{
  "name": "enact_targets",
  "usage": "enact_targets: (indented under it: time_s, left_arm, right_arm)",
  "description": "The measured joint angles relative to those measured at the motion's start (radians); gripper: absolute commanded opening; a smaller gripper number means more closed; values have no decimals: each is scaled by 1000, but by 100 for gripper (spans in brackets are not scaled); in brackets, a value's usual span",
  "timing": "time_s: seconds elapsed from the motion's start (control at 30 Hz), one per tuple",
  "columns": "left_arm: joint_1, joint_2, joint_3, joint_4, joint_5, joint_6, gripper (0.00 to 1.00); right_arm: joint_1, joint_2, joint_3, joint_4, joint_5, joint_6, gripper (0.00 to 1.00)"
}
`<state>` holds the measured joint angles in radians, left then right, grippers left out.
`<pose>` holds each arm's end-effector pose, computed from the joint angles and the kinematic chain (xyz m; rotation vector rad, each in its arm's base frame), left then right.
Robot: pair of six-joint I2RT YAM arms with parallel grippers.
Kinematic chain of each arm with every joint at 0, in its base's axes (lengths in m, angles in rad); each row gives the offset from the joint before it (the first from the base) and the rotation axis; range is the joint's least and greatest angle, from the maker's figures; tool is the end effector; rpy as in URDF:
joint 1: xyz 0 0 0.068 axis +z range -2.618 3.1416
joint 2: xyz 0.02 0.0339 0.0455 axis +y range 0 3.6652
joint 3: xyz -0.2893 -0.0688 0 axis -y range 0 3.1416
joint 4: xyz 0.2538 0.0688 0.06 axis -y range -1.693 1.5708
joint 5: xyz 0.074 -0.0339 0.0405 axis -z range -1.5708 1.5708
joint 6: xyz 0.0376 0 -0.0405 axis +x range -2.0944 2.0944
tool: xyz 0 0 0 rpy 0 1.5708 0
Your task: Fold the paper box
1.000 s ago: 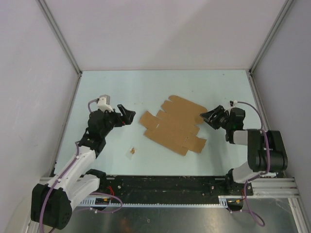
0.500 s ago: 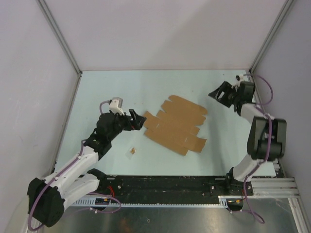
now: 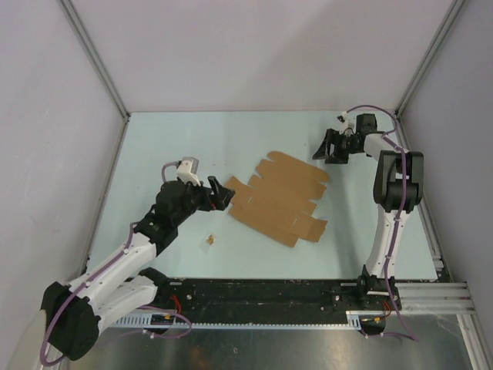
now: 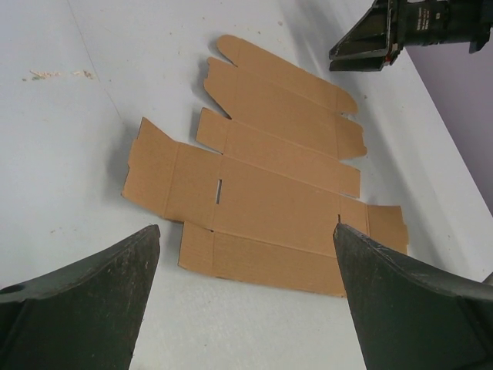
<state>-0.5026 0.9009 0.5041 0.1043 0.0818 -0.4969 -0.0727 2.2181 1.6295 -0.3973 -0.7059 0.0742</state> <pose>0.1776 -0.1011 0.2654 0.0643 1.9330 -0.7579 0.4960 -0.0117 0.1677 -0.0901 2.4342 0.8924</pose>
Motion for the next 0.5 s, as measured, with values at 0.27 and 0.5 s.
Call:
enact_targets:
  time_s: [0.27,0.5]
  left_arm:
    - [-1,38,14,-5,2,0,100]
    - [-1,47,18,-6,5,1,100]
  right_arm:
    - [18,13,40,-122,-18,-107,75]
    - [35,17,46,-179,-40,-158,72]
